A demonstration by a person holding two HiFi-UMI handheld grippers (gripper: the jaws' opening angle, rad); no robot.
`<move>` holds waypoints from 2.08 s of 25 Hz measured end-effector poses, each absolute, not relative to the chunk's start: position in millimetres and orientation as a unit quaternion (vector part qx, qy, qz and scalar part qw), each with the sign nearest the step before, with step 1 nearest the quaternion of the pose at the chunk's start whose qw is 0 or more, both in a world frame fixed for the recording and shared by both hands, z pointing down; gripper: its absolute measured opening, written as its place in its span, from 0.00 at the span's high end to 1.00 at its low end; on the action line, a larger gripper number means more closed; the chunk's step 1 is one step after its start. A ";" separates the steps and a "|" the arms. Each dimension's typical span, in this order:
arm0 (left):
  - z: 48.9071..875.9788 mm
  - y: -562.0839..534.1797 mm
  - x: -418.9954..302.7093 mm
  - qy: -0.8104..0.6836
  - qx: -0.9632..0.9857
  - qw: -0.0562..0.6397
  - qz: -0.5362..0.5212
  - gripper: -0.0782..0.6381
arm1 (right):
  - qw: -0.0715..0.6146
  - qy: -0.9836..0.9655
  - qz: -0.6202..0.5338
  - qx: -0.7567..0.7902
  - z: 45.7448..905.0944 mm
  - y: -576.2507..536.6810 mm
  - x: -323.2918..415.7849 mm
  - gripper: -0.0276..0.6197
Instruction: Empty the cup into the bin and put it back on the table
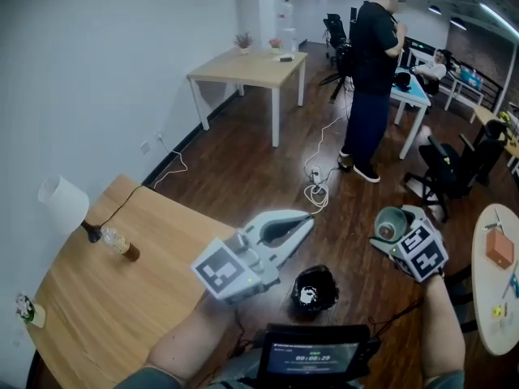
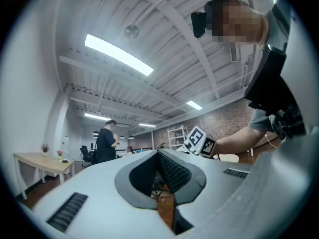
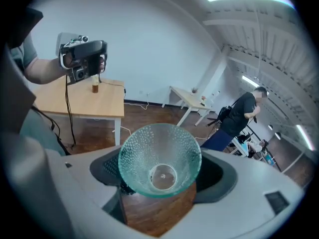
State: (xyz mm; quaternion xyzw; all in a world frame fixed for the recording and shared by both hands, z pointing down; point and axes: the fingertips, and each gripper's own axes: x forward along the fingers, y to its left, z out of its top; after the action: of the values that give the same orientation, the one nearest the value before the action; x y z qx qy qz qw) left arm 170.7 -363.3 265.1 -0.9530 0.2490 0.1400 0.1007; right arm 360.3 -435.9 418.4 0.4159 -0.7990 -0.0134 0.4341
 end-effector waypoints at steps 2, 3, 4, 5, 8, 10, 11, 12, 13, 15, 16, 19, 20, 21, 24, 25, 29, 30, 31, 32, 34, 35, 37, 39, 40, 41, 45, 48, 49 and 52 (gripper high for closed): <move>270.1 -370.1 160.3 0.291 -0.943 0.085 0.135 0.90 | 0.405 -0.812 0.017 0.421 419.8 -433.2 362.4 0.34; 273.4 -372.2 154.9 0.310 -0.938 0.077 0.135 0.90 | 0.393 -0.815 0.031 0.425 421.2 -431.9 365.2 0.34; 276.6 -372.9 150.7 0.322 -0.934 0.074 0.137 0.90 | 0.385 -0.817 0.040 0.428 423.0 -430.9 367.2 0.34; 280.0 -373.0 147.3 0.331 -0.930 0.074 0.138 0.90 | 0.382 -0.817 0.044 0.429 424.7 -429.9 367.7 0.34; 289.6 -373.0 135.1 0.359 -0.921 0.063 0.134 0.90 | 0.377 -0.820 0.045 0.428 426.1 -427.2 363.3 0.34; 291.2 -371.0 127.1 0.376 -0.915 0.060 0.133 0.90 | 0.374 -0.822 0.043 0.428 424.8 -427.6 360.5 0.34; 291.3 -369.0 124.6 0.382 -0.913 0.062 0.130 0.90 | 0.372 -0.823 0.042 0.428 424.2 -428.0 359.3 0.34; 291.6 -366.4 123.2 0.386 -0.912 0.064 0.127 0.90 | 0.371 -0.824 0.041 0.428 424.1 -428.0 358.2 0.34; 292.0 -364.0 122.6 0.390 -0.910 0.066 0.124 0.90 | 0.370 -0.824 0.041 0.426 424.5 -427.6 357.2 0.34; 291.8 -360.3 121.0 0.397 -0.907 0.072 0.122 0.90 | 0.370 -0.825 0.041 0.424 425.7 -426.6 355.4 0.34; 291.4 -358.4 119.8 0.401 -0.905 0.074 0.122 0.90 | 0.370 -0.826 0.040 0.424 425.8 -426.4 354.4 0.34; 293.0 -354.4 114.3 0.413 -0.900 0.072 0.118 0.90 | 0.363 -0.828 0.041 0.426 423.8 -427.0 352.9 0.34; 294.3 -353.9 112.7 0.417 -0.899 0.069 0.117 0.90 | 0.361 -0.829 0.043 0.426 423.4 -427.1 353.2 0.34; 295.5 -353.9 111.5 0.420 -0.897 0.065 0.116 0.90 | 0.360 -0.829 0.045 0.425 423.7 -427.0 353.4 0.34; 296.7 -353.3 110.5 0.424 -0.896 0.062 0.114 0.90 | 0.358 -0.831 0.051 0.423 426.6 -426.2 353.1 0.34; 297.0 -351.9 111.8 0.421 -0.898 0.061 0.113 0.90 | 0.356 -0.832 0.052 0.423 427.0 -425.5 352.8 0.34; 297.5 -348.2 114.8 0.416 -0.900 0.058 0.113 0.90 | 0.344 -0.837 0.058 0.422 425.0 -422.1 351.7 0.34; 298.6 -348.7 113.9 0.417 -0.900 0.057 0.113 0.90 | 0.343 -0.837 0.060 0.422 425.3 -422.0 351.0 0.34; 300.1 -349.9 112.6 0.420 -0.899 0.056 0.113 0.90 | 0.341 -0.837 0.062 0.422 426.6 -422.6 350.4 0.34; 301.5 -351.0 111.7 0.422 -0.898 0.056 0.112 0.90 | 0.340 -0.838 0.066 0.422 428.5 -424.0 350.4 0.34; 303.3 -351.2 112.9 0.418 -0.900 0.053 0.112 0.90 | 0.340 -0.838 0.074 0.421 433.1 -428.2 351.8 0.34; 303.4 -349.9 114.7 0.413 -0.902 0.051 0.112 0.90 | 0.337 -0.839 0.080 0.420 434.3 -430.1 352.4 0.34; 303.0 -347.7 117.2 0.406 -0.905 0.050 0.112 0.90 | 0.323 -0.845 0.097 0.416 433.7 -432.2 351.8 0.34; 302.7 -348.5 115.7 0.411 -0.903 0.053 0.114 0.90 | 0.311 -0.848 0.108 0.415 432.4 -433.1 352.2 0.34; 302.5 -349.4 114.4 0.416 -0.900 0.055 0.115 0.90 | 0.311 -0.848 0.110 0.415 432.3 -433.3 353.3 0.34; 302.3 -349.9 113.4 0.420 -0.899 0.057 0.115 0.90 | 0.313 -0.847 0.110 0.415 432.4 -433.2 354.3 0.34; 302.4 -349.4 112.1 0.420 -0.899 0.056 0.112 0.90 | 0.315 -0.848 0.108 0.413 432.3 -431.6 353.1 0.34; 301.3 -348.8 112.0 0.417 -0.900 0.054 0.112 0.90 | 0.317 -0.848 0.106 0.411 432.4 -432.2 350.4 0.34; 301.2 -348.9 111.5 0.417 -0.900 0.054 0.113 0.90 | 0.317 -0.849 0.105 0.410 432.0 -432.3 349.3 0.34; 301.9 -347.8 110.1 0.420 -0.899 0.055 0.116 0.90 | 0.311 -0.855 0.107 0.401 426.4 -428.0 341.6 0.34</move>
State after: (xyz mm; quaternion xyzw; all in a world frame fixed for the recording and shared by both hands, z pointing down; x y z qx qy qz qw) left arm 110.1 -347.8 301.9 -0.8986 0.4196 0.1156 0.0550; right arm 341.6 -428.0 426.4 0.4007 -0.8553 0.1070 0.3105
